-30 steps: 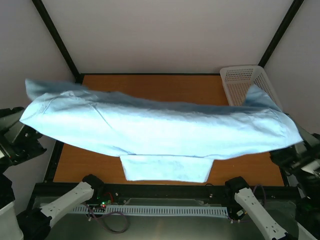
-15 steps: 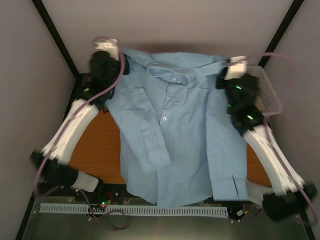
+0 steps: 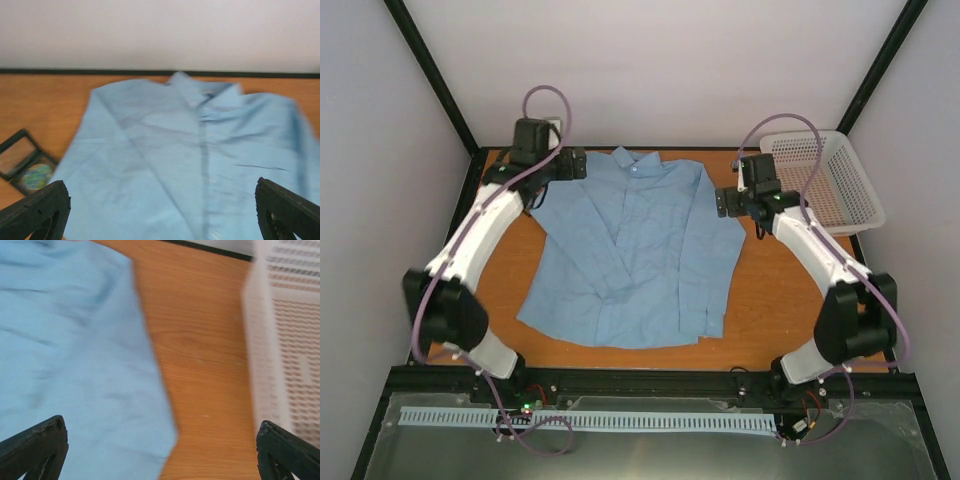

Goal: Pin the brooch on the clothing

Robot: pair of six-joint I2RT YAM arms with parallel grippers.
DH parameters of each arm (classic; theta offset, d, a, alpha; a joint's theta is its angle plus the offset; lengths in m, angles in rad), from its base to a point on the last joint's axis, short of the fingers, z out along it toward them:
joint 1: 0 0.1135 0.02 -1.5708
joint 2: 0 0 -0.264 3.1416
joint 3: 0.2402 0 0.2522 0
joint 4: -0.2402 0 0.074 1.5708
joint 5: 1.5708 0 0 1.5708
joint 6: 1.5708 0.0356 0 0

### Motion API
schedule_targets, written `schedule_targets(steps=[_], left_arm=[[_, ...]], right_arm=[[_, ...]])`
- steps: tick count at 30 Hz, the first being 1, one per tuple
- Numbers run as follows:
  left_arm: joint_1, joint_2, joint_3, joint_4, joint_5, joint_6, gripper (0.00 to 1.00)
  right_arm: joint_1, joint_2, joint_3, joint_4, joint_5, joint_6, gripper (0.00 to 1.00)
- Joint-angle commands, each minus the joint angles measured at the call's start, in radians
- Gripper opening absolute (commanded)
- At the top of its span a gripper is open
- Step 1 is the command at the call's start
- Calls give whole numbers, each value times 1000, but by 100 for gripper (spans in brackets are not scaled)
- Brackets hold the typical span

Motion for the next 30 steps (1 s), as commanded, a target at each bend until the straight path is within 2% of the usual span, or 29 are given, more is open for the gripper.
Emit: schedule_targets(steps=[1,4,6,10,12,15,21,24,27,30], left_arm=[[-26,-207,-241,121,382,1,100],[-113,-284,-449,229,522,-66,100],[-187,-295,-545,277,539,-109,100],[-255,-294,-675,306,497,-187,100],[-256,-301,-733,306,480,-234,100],[-258,-324,-813,308,476,-296,100],[-270,-333,-950,295,559,-405,100],[-310,-332,-1010,294,605,-403,100],[-336,-302,-1069,311,719,-413,100],[-425,-312,-1102,334,793,-465,100]], right_arm=[[10,-137,-97,-20,-512,65,99],[41,-141,-184,51,-807,189,83],[95,-122,-226,103,-877,258,77],[246,-28,-212,89,-873,259,72],[297,36,-210,66,-851,284,59],[353,99,-243,42,-832,317,33],[381,62,-426,52,-665,391,25],[378,10,-533,68,-580,439,25],[341,-41,-642,54,-500,511,24],[305,-191,-730,-15,-415,585,24]])
